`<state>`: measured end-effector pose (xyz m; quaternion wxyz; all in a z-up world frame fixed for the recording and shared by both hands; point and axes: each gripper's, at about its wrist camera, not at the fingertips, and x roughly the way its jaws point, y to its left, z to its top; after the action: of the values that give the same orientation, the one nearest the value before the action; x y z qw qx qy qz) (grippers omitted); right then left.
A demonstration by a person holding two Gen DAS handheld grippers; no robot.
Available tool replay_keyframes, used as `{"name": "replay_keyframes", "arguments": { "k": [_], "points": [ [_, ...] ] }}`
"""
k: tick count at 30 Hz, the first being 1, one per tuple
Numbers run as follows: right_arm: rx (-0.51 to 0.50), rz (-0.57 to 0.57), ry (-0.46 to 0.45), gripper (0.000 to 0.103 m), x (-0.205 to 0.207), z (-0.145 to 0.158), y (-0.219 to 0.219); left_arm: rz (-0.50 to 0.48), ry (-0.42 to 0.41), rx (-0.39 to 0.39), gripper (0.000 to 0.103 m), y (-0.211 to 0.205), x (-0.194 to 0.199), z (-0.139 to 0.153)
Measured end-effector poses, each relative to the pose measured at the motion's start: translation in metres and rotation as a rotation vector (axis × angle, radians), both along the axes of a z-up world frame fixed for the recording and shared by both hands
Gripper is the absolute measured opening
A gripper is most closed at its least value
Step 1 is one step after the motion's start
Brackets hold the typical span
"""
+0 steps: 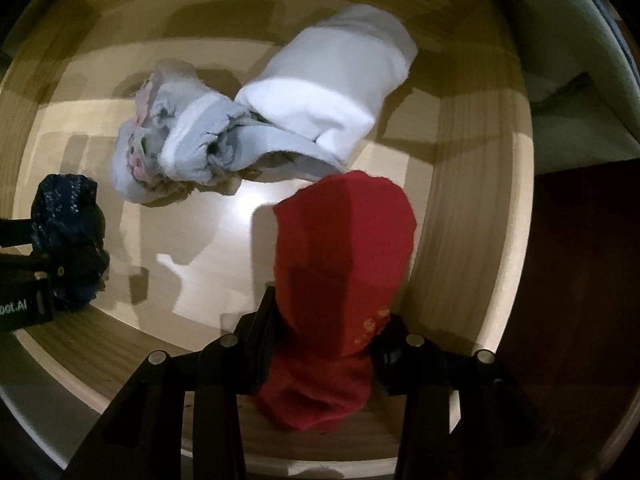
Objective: Take underwear out of drawer
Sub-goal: 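Lift the navy floral garment with the left tool over the white box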
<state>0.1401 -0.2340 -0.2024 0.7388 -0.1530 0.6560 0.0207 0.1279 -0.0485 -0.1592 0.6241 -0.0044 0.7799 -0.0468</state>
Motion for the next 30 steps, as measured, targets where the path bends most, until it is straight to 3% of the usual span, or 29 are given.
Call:
{"name": "replay_keyframes", "arguments": {
  "k": [6, 11, 14, 25, 30],
  "points": [
    [0.006, 0.003, 0.001, 0.039, 0.000, 0.001, 0.001, -0.036, -0.030, 0.049, 0.054, 0.009, 0.008, -0.001],
    [0.009, 0.003, -0.003, 0.039, -0.001, 0.002, 0.001, -0.032, -0.045, 0.037, 0.039, 0.025, 0.010, 0.001],
    [0.007, 0.005, -0.002, 0.039, -0.001, 0.003, 0.001, -0.026, -0.054, 0.030, 0.035, 0.033, 0.008, 0.002],
    [0.006, 0.003, -0.009, 0.038, -0.002, 0.002, 0.003, -0.011, -0.121, 0.019, 0.032, 0.046, -0.004, 0.012],
    [0.004, 0.002, -0.008, 0.038, -0.002, 0.002, 0.002, -0.008, -0.160, 0.014, 0.032, 0.040, -0.028, 0.024]
  ]
}}
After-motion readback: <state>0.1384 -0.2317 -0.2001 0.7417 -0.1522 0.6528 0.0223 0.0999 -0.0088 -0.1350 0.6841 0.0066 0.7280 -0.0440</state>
